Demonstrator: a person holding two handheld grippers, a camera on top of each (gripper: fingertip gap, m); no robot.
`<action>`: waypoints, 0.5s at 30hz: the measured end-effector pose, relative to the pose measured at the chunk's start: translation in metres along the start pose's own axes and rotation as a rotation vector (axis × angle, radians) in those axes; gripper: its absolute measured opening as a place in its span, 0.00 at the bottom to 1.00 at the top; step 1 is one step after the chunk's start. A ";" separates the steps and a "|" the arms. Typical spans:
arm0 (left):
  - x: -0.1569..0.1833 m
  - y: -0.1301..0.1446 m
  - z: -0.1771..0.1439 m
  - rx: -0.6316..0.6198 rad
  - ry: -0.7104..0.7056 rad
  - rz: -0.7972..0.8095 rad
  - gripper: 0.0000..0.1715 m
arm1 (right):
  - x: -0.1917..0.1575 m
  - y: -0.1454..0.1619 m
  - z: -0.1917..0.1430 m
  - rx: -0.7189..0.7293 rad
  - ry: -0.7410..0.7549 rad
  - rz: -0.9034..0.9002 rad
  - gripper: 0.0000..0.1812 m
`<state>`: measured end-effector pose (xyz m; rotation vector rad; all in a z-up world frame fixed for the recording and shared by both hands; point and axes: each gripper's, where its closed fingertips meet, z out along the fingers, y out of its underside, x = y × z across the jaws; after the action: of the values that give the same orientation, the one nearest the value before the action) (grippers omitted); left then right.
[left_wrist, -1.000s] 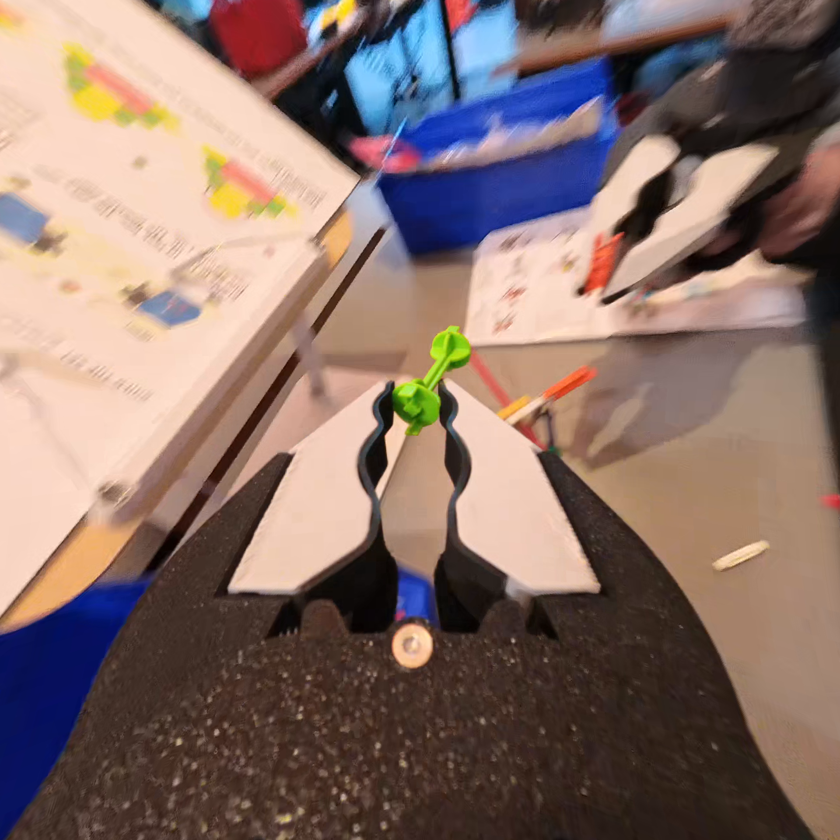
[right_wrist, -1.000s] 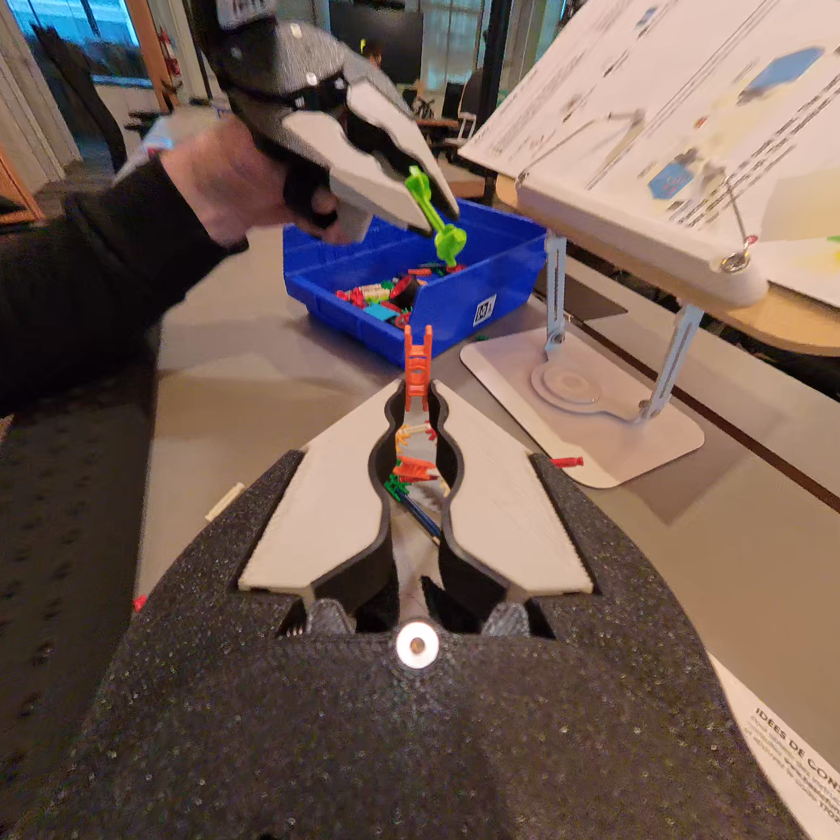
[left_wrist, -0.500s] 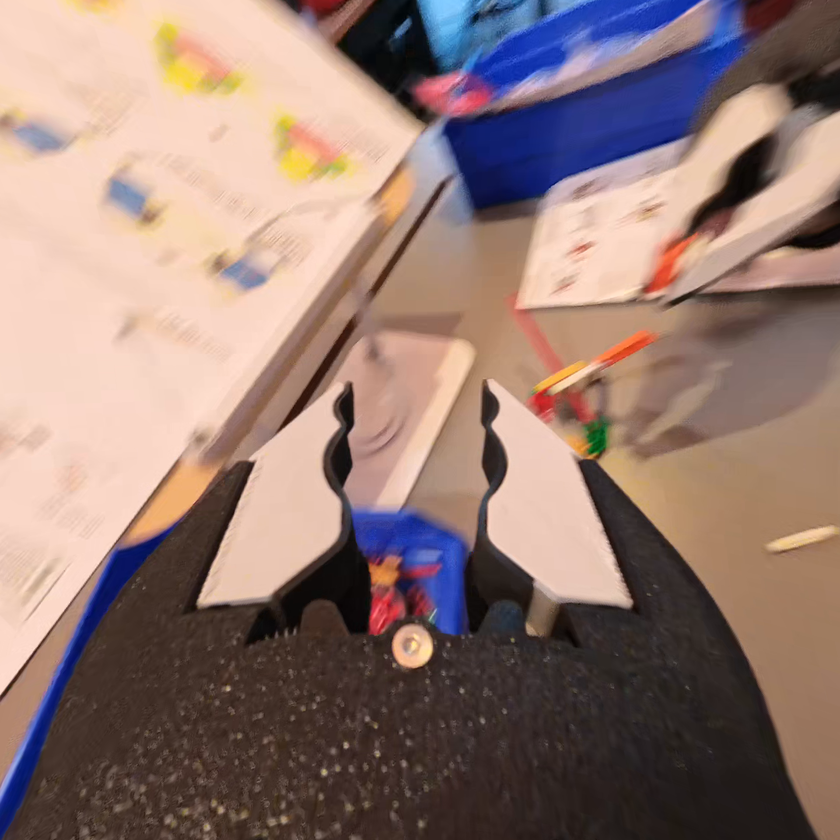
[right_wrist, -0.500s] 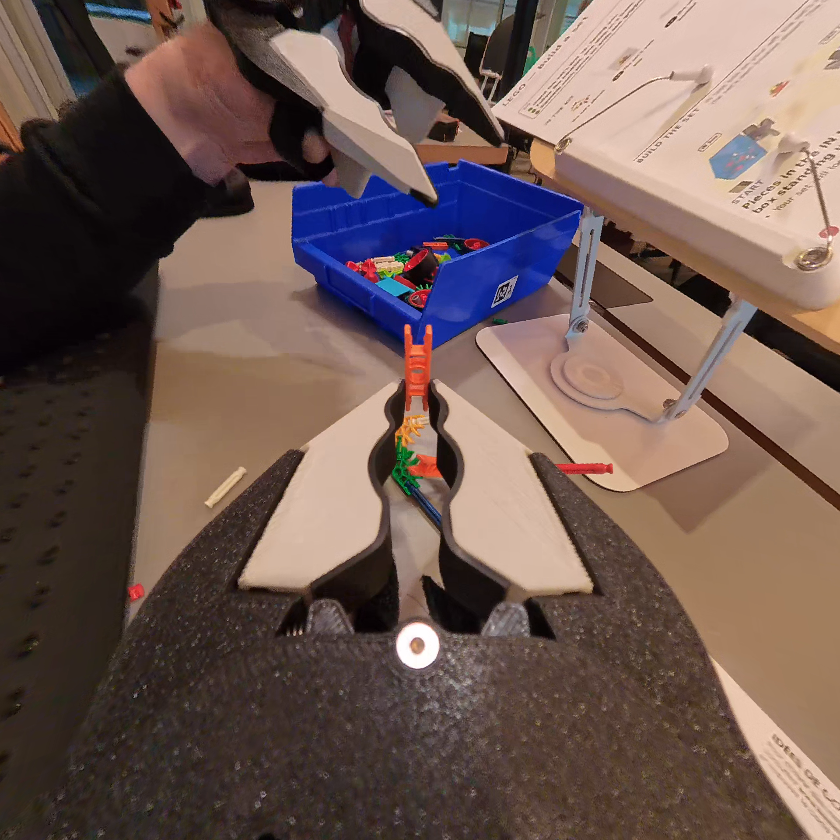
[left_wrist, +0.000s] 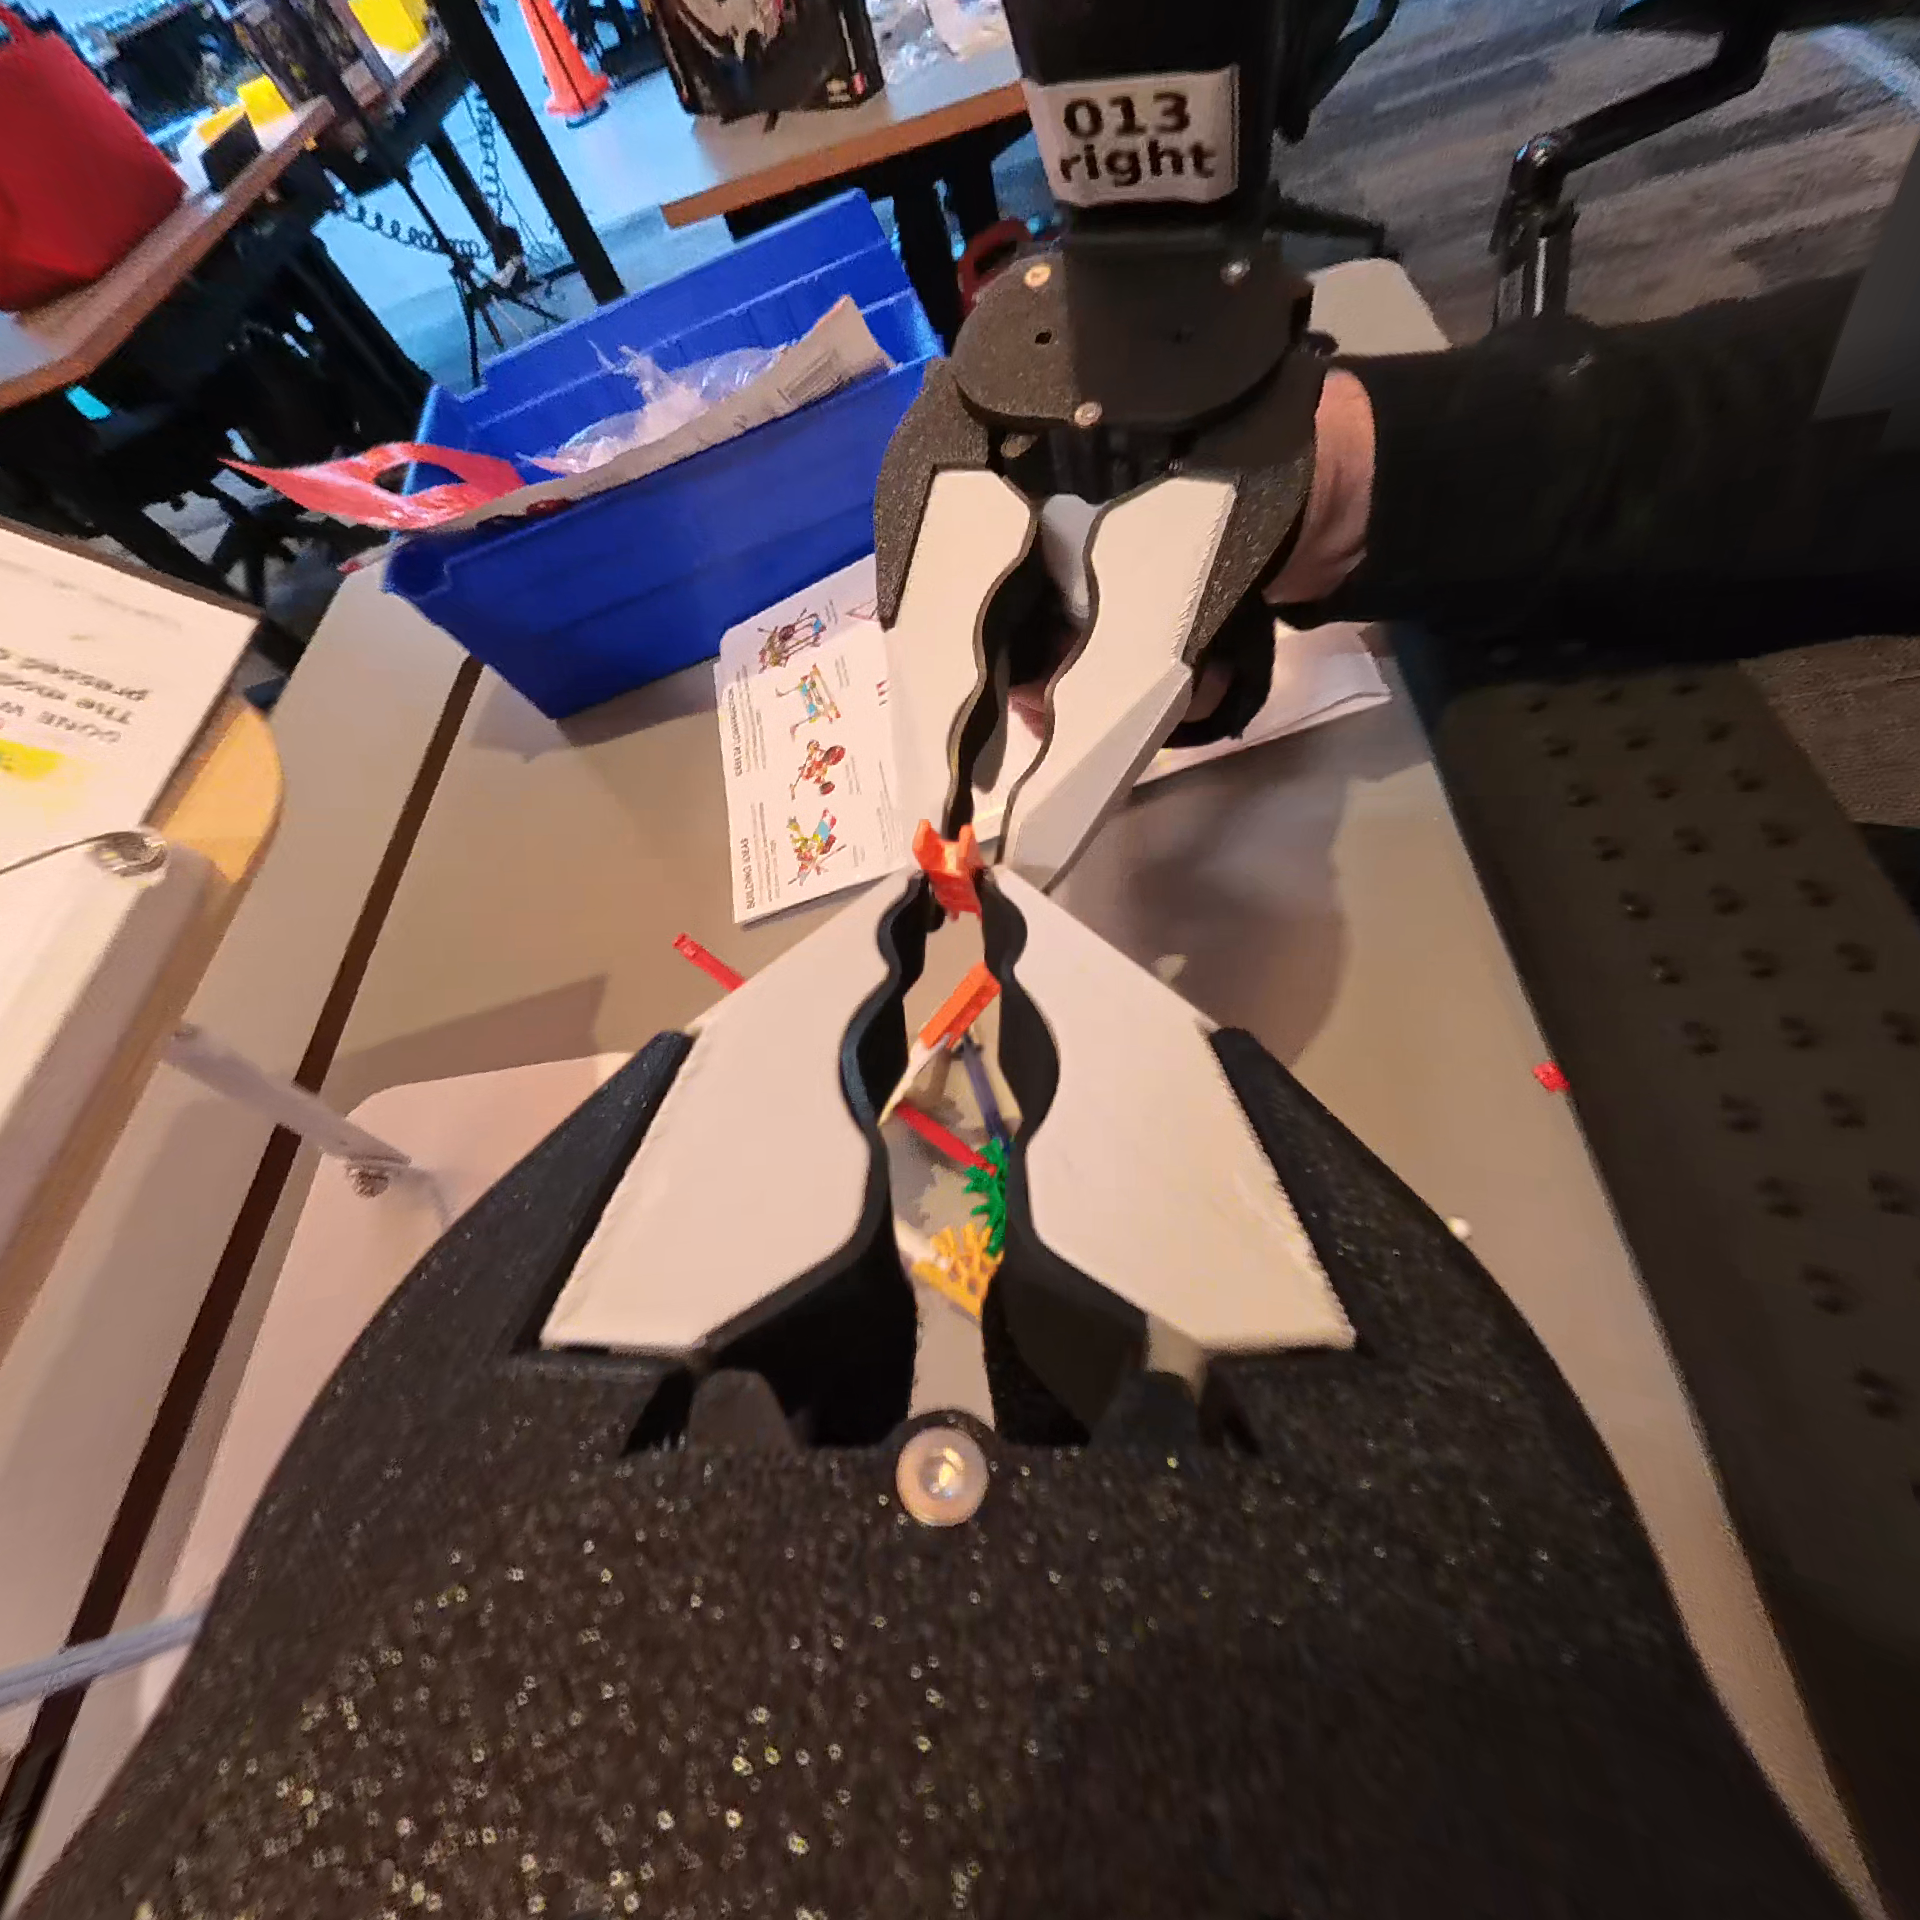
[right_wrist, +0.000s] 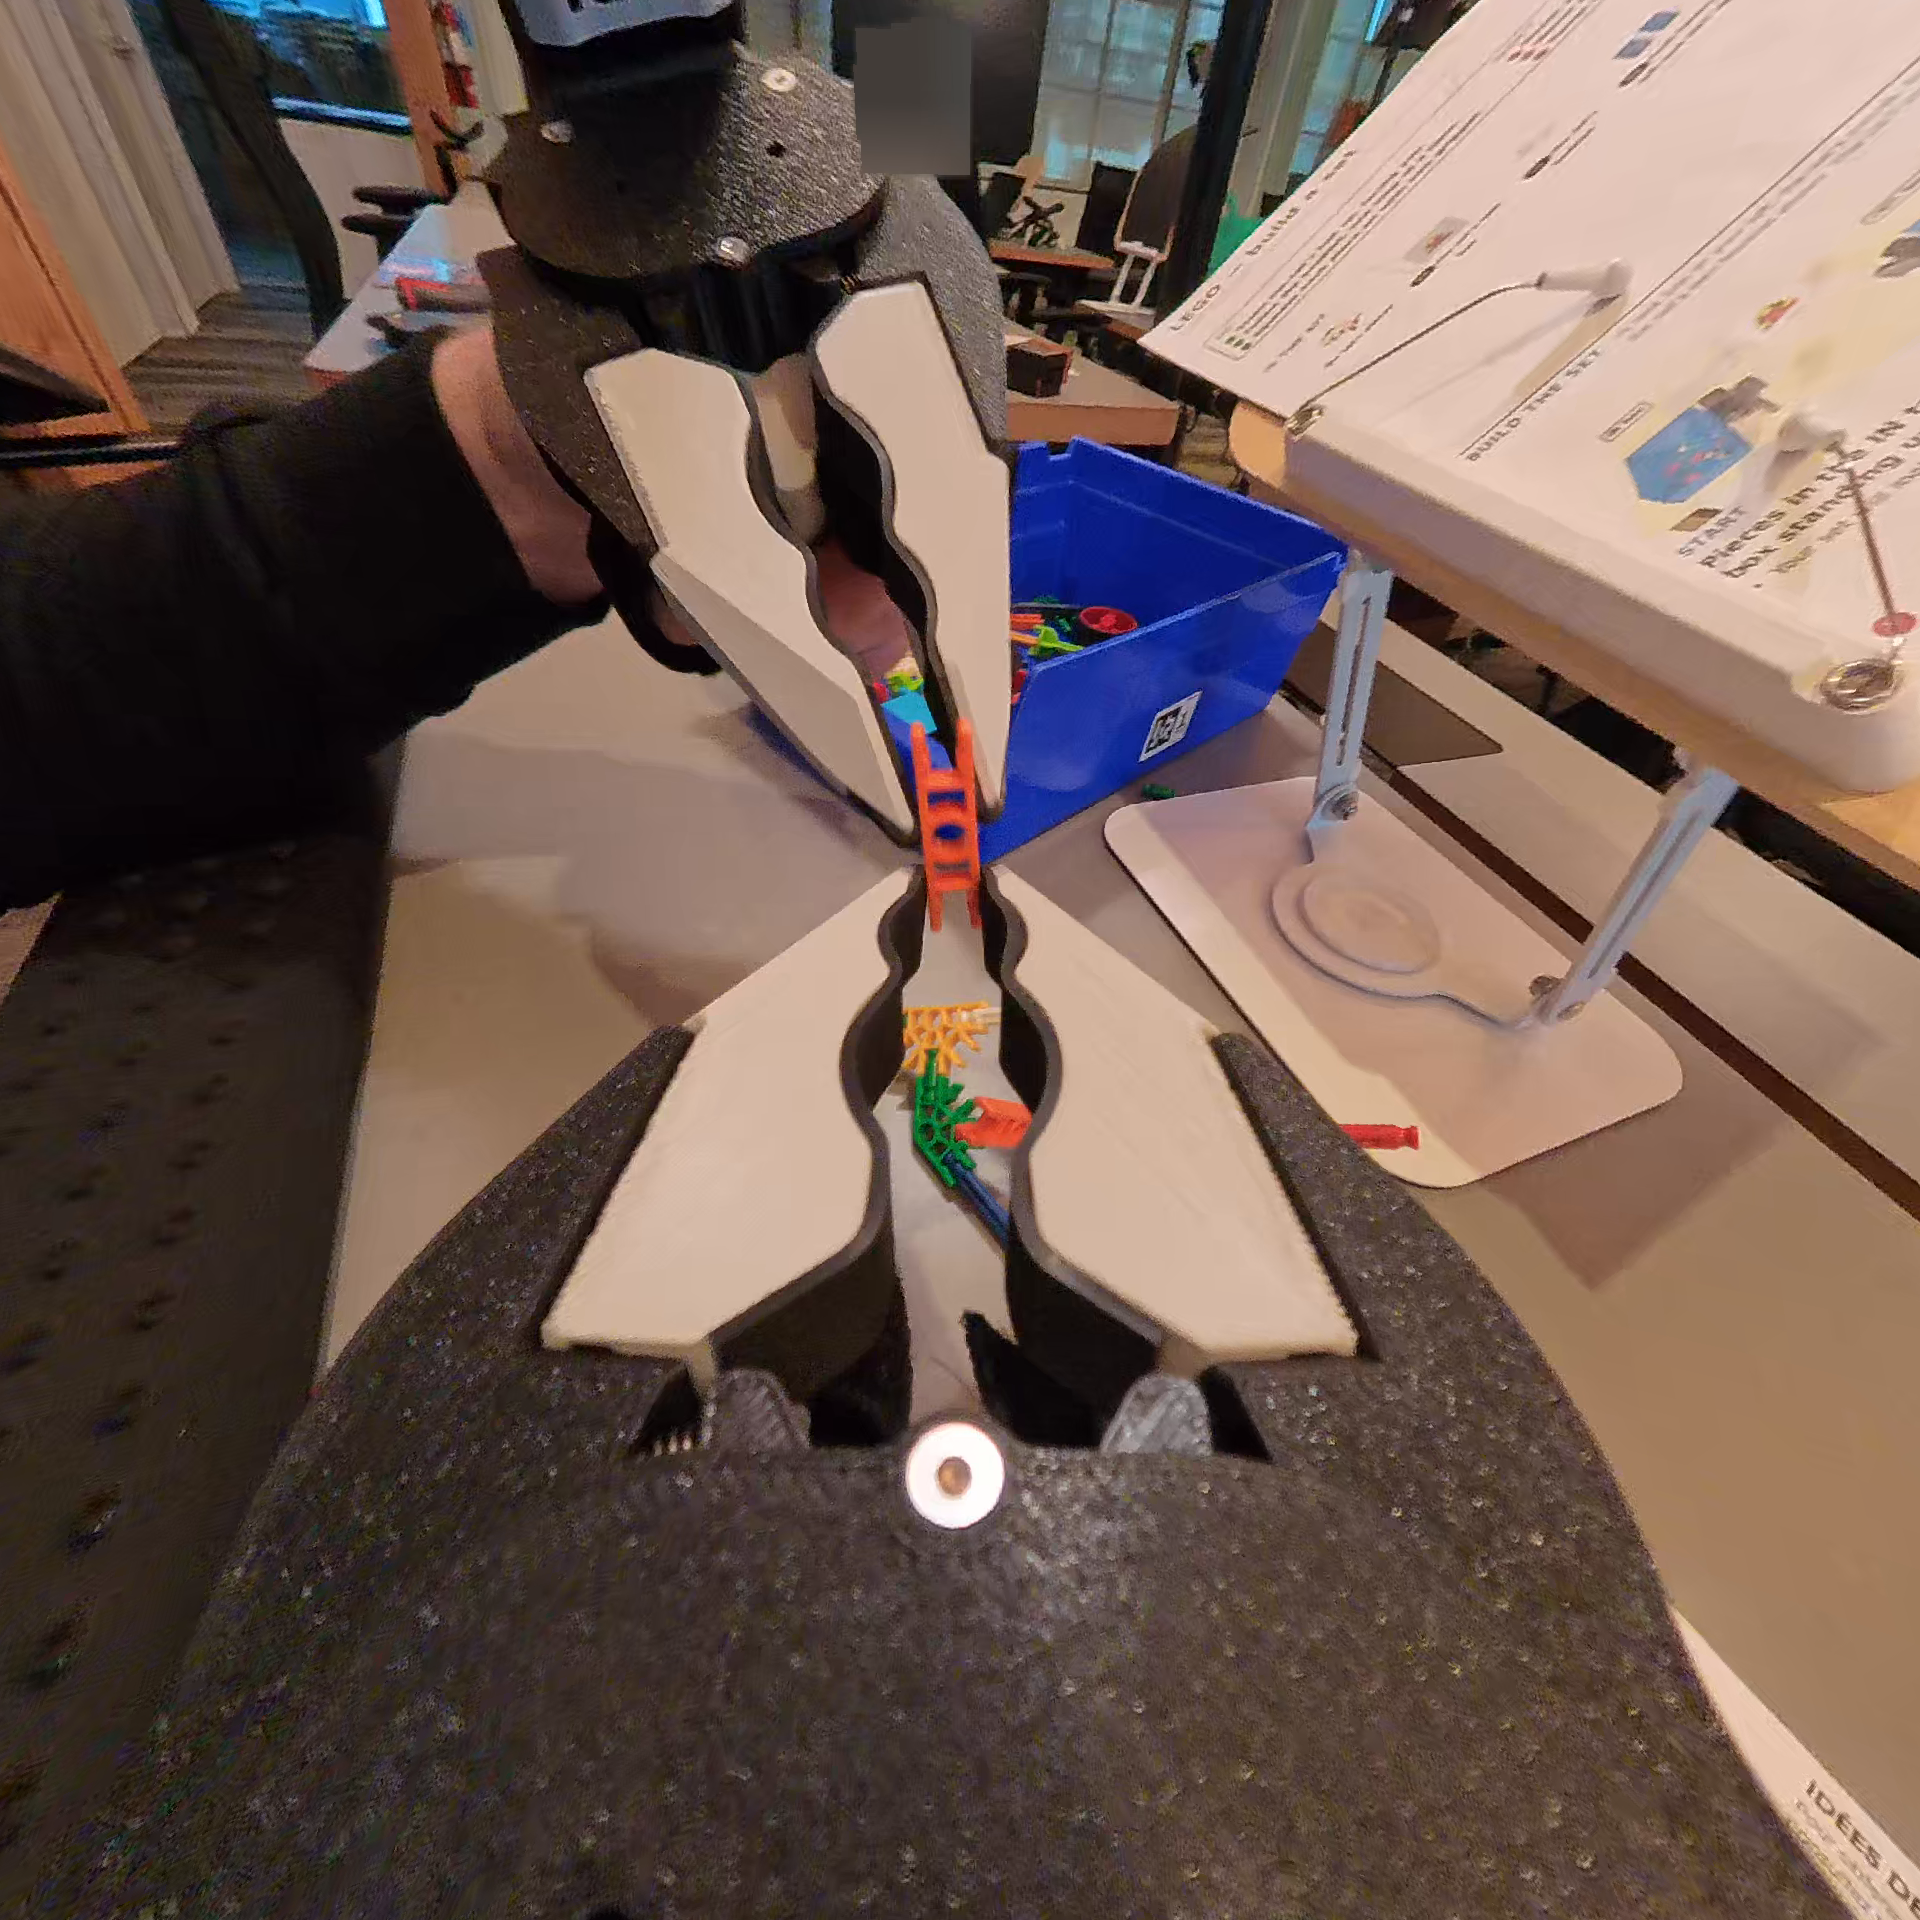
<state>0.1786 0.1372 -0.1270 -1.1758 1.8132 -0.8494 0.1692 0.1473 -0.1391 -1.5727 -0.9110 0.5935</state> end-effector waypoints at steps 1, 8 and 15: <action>-0.004 -0.001 -0.006 -0.002 -0.026 0.009 0.04 | 0.002 -0.001 0.000 0.004 0.016 0.003 0.05; -0.077 0.045 -0.111 -0.131 -0.456 -0.096 0.04 | 0.013 0.015 0.000 -0.077 0.051 0.024 0.10; -0.124 0.138 -0.206 -0.294 -0.814 -0.423 0.25 | 0.014 0.058 -0.001 -0.304 0.062 -0.005 0.16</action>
<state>-0.0265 0.3231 -0.1177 -1.8018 1.0442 -0.2307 0.1918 0.1565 -0.1935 -1.8494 -0.9920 0.4130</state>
